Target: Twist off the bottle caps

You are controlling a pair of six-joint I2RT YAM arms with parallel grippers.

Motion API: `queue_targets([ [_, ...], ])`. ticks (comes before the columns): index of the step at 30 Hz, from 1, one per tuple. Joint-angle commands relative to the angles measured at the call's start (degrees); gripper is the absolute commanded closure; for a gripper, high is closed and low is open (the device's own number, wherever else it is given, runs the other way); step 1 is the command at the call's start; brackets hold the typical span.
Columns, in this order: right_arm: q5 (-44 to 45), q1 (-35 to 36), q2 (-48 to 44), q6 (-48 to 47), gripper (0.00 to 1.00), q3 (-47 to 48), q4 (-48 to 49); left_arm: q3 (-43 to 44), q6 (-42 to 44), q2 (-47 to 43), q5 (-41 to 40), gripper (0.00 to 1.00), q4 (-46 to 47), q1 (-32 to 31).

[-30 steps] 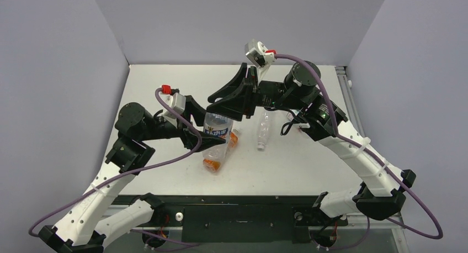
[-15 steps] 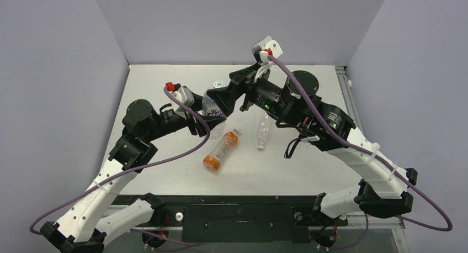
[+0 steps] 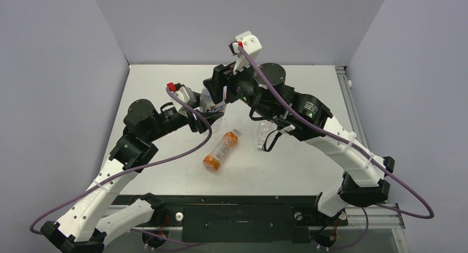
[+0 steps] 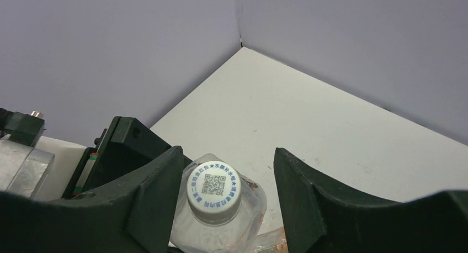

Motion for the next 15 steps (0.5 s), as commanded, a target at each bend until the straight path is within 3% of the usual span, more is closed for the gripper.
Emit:
queue_targets([
  [1,-0.1,0.2,0.0,0.8,0.47,2.8,-0.1,-0.2,1.0,-0.4,-1.0,0.86,1.2,-0.2],
  [6,-1.3,0.2,0.2,1.4,0.62,2.8,0.3,-0.1,1.1,-0.2,-1.2,0.86,1.2,-0.2],
  [11,-1.6,0.1,-0.3,1.3,0.92,2.4,0.5,-0.3,1.0,-0.3,-0.8,0.86,1.2,-0.2],
  [13,-2.5,-0.2,-0.9,0.7,1.00,2.2,0.8,-0.5,0.5,-0.3,-0.1,0.86,1.2,-0.2],
  [15,-5.5,-1.1,-1.9,-0.2,1.00,1.8,1.2,-0.4,-0.6,-0.4,1.8,0.86,1.4,-0.2],
])
